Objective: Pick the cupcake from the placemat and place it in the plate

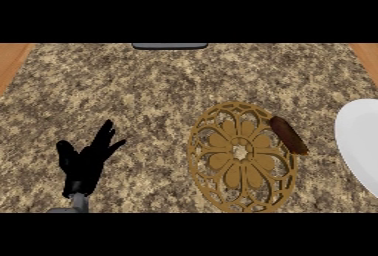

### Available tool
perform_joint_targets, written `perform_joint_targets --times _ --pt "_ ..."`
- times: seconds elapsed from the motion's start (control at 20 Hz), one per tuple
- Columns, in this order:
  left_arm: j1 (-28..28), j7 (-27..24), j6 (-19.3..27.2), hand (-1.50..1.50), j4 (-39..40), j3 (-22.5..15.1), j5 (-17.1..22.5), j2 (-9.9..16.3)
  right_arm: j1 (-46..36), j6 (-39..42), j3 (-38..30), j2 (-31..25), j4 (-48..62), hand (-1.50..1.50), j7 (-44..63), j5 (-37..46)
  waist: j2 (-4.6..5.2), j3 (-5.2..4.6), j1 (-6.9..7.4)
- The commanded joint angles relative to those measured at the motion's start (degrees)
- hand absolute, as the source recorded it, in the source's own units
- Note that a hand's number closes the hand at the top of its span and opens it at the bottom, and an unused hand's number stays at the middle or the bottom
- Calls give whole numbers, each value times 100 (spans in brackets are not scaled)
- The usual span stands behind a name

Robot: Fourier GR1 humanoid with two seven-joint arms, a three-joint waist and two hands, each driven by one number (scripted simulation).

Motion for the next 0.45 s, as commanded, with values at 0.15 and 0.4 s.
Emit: perform_joint_targets --times 0.15,0.4 --pt "299 416 58 0 -392 -320 -145 -161 1173 -920 1534 119 -1058 -150 548 393 35 -16 44" --pt "-9 390 -45 0 -32 -30 -33 -70 1425 -1152 1805 121 -996 -150 556 383 40 -15 34"
